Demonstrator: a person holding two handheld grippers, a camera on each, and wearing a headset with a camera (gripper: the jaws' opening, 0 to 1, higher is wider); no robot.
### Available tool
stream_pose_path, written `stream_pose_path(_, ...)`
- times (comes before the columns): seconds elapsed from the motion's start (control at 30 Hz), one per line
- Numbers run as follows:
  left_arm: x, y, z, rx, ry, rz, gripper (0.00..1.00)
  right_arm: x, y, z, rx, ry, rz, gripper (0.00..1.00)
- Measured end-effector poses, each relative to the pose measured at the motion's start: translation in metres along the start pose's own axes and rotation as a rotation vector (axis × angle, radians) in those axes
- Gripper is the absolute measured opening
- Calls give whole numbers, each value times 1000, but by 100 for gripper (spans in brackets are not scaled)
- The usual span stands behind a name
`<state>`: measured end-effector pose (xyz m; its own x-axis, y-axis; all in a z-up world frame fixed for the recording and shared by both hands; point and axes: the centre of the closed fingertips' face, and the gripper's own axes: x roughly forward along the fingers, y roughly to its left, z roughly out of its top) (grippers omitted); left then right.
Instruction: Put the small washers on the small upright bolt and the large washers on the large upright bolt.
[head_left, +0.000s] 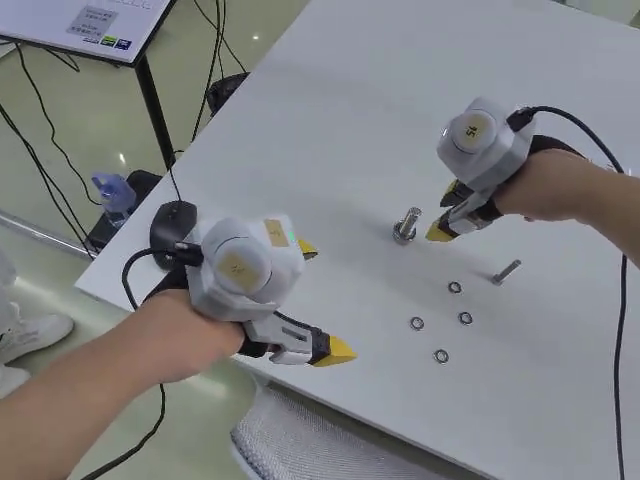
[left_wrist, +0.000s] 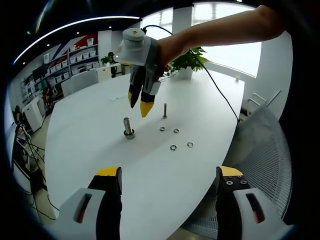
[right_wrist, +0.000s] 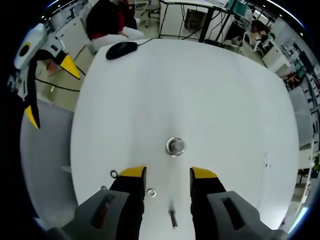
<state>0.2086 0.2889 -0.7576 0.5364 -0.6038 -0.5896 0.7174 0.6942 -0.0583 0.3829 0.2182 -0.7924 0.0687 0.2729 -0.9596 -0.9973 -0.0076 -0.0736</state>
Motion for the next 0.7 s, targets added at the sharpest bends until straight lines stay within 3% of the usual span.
stream_pose_path(0.23,0,0,5,10,-3,2,77,-9,5,-23,39,5,-9,36)
stream_pose_path(0.7,-1,-4,6,11,-3,-12,77,-13,26,-48,81,11,-3,36)
